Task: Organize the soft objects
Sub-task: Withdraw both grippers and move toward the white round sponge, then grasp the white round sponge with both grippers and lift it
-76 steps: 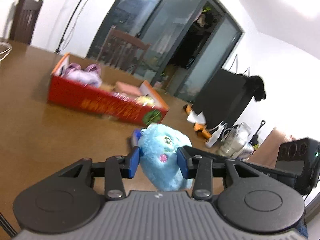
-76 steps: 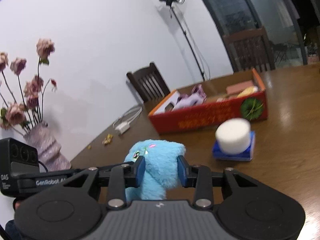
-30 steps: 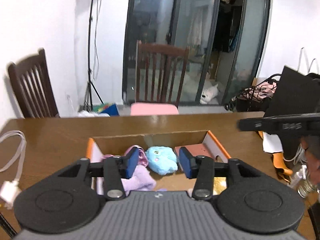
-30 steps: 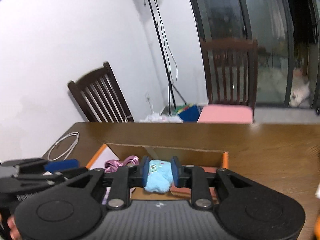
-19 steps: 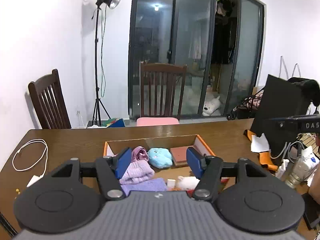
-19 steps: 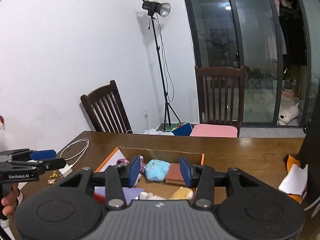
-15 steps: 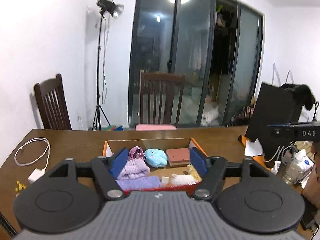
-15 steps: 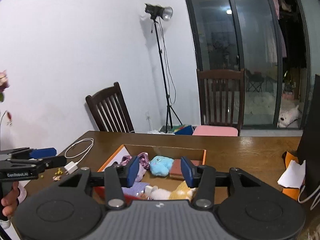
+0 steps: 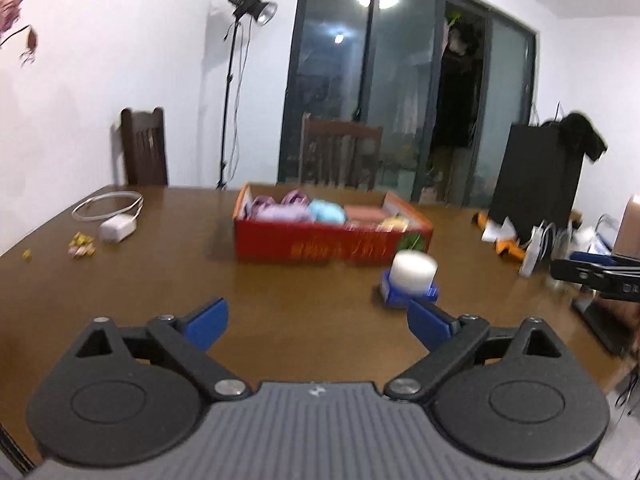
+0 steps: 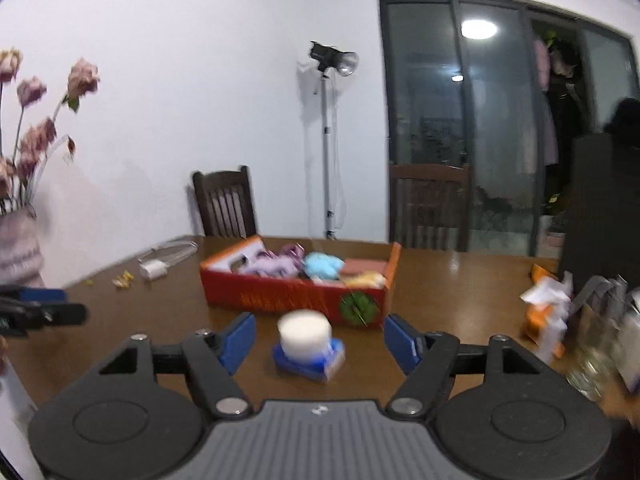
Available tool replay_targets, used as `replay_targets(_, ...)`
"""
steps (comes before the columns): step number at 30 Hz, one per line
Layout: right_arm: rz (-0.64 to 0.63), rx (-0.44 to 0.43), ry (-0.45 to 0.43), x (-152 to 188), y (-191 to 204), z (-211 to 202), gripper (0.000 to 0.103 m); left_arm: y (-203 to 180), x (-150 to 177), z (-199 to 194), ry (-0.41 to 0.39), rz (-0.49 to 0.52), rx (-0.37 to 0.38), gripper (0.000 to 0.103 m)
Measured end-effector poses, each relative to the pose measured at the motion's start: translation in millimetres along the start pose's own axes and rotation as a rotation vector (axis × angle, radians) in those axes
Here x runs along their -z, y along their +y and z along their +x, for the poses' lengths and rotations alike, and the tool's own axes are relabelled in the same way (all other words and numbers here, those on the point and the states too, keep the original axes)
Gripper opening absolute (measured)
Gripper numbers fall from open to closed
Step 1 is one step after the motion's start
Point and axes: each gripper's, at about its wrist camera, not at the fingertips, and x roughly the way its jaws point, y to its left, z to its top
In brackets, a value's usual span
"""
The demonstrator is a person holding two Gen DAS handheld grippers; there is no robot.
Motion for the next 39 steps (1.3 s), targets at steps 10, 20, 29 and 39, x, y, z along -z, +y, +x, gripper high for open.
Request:
replay_targets(10,0.098,-0.025,0.052,26,-12,17,0.073,-26,-2,40,0.042,0.029,0.078,0.099)
replay_targets(20,0.2,-0.034,0.115,15,-35,93,0.06,-53,-34,143,0.147,0.013,0.233,0.073)
replay_targets(29,0.299,-0.126,0.153,1,-41,186,0.041,-43,-50,244,0.264,-0.182,0.276,0.043)
replay_targets(39,0.427,-0.241,0.204,14,-49,220,0.018,-34,-38,258,0.313,-0.276,0.38,0.024)
